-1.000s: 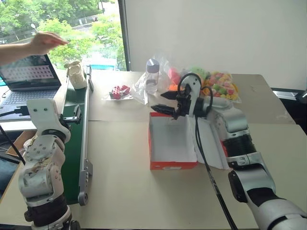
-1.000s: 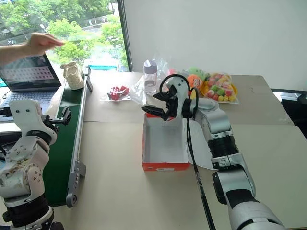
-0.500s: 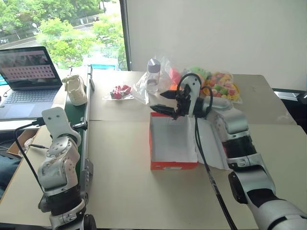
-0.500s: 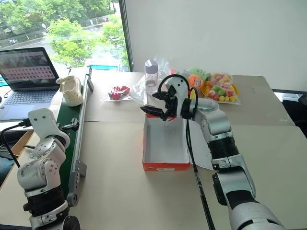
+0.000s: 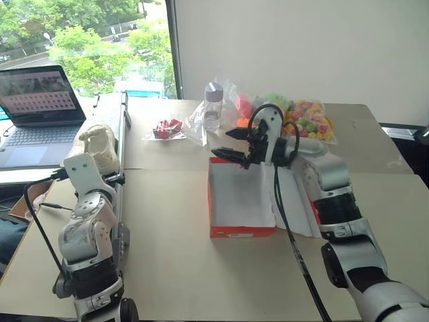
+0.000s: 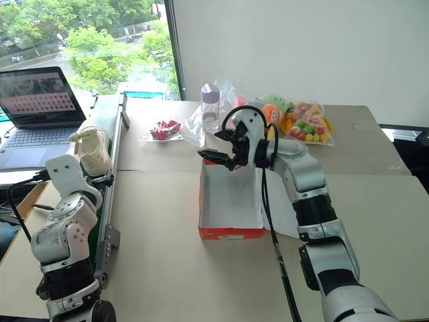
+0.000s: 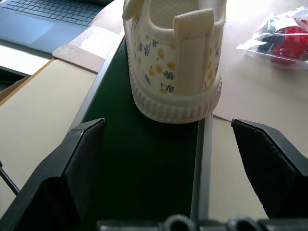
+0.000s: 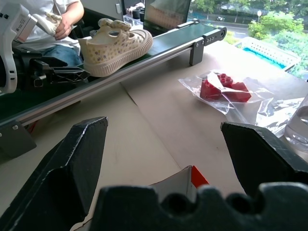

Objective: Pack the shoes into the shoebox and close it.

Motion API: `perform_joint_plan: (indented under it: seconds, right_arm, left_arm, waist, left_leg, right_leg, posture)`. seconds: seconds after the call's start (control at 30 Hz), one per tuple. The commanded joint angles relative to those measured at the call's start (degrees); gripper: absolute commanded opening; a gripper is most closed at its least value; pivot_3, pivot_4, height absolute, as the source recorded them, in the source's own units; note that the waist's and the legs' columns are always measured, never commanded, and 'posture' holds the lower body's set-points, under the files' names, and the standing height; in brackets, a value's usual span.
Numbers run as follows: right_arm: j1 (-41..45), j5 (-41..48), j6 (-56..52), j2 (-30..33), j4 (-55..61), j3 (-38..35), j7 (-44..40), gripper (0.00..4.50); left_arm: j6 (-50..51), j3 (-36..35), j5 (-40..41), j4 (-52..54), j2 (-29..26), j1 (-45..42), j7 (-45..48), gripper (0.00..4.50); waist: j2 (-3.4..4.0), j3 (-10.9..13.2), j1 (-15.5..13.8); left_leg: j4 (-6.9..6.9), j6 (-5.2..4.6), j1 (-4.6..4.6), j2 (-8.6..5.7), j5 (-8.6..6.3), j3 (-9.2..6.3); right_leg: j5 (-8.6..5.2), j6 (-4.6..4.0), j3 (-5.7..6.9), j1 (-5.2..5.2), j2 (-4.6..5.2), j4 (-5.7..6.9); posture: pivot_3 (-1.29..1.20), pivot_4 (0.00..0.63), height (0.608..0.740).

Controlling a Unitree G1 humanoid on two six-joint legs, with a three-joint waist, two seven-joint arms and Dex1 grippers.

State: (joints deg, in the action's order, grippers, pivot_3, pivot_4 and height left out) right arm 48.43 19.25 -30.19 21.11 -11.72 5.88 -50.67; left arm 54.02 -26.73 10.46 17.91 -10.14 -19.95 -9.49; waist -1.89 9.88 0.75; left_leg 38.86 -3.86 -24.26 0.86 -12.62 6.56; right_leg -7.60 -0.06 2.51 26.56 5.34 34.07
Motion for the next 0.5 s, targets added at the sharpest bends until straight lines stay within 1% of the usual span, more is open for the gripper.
perform_joint_plan:
  seconds: [0.03, 0.3, 0.37, 0.4, 0.47, 0.5]
  right_arm:
    - [0.5, 0.8, 0.0, 0.9, 2.5, -1.9, 0.1, 4.49]
    - [0.6, 0.7, 0.1, 1.5, 2.5, -1.9, 0.1, 4.49]
    - [0.7, 0.6, 0.1, 1.6, 2.6, -1.8, 0.1, 4.5]
    - [0.7, 0.6, 0.1, 1.6, 2.6, -1.8, 0.1, 4.5]
    - [0.8, 0.5, 0.2, 1.7, 2.4, -1.8, 0.1, 4.5]
    - [0.8, 0.5, 0.2, 1.8, 2.4, -1.7, 0.0, 4.5]
  left_arm:
    - [0.5, -0.4, 0.2, 0.6, 1.7, -0.2, -1.4, 4.5]
    - [0.7, -3.1, 2.8, -0.5, 5.8, -0.2, -2.4, 4.5]
    - [-0.3, -3.9, 3.6, -0.7, 6.5, -0.3, -2.0, 3.97]
    - [-0.6, -4.1, 3.8, -0.8, 6.6, -0.3, -1.9, 3.79]
    - [-1.1, -4.0, 3.7, -0.7, 6.5, -0.4, -2.3, 3.17]
    - [-1.3, -3.8, 3.6, -0.5, 6.3, -0.6, -2.6, 3.07]
  waist:
    - [0.0, 0.0, 0.0]
    - [0.04, 0.0, -0.1]
    - [0.05, 0.0, -0.1]
    - [0.05, 0.0, -0.1]
    - [0.06, 0.0, -0.2]
    - [0.06, 0.0, -0.2]
  left_leg:
    - [0.0, 0.0, 0.0, 0.0, 0.0, 0.0]
    - [-0.01, 0.0, 0.07, 0.0, 0.0, 0.0]
    - [-0.01, 0.0, 0.11, 0.0, 0.0, 0.0]
    - [-0.01, 0.0, 0.11, 0.0, 0.0, -0.01]
    - [-0.01, 0.0, 0.11, 0.0, 0.0, -0.01]
    - [-0.01, 0.0, 0.11, 0.0, 0.0, -0.01]
  right_leg:
    - [0.0, 0.0, 0.0, 0.0, 0.01, 0.0]
    - [-0.03, 0.03, 0.0, -0.05, 0.02, 0.02]
    - [-0.05, 0.07, 0.0, -0.1, 0.03, 0.01]
    - [-0.05, 0.07, 0.0, -0.1, 0.03, 0.01]
    - [-0.06, 0.07, 0.01, -0.1, 0.03, 0.01]
    - [-0.05, 0.07, 0.02, -0.1, 0.03, 0.01]
  posture:
    - [0.0, 0.15, 0.74]
    - [0.0, 0.15, 0.74]
    - [0.0, 0.15, 0.74]
    - [0.0, 0.15, 0.74]
    - [0.0, 0.15, 0.74]
    - [0.0, 0.15, 0.74]
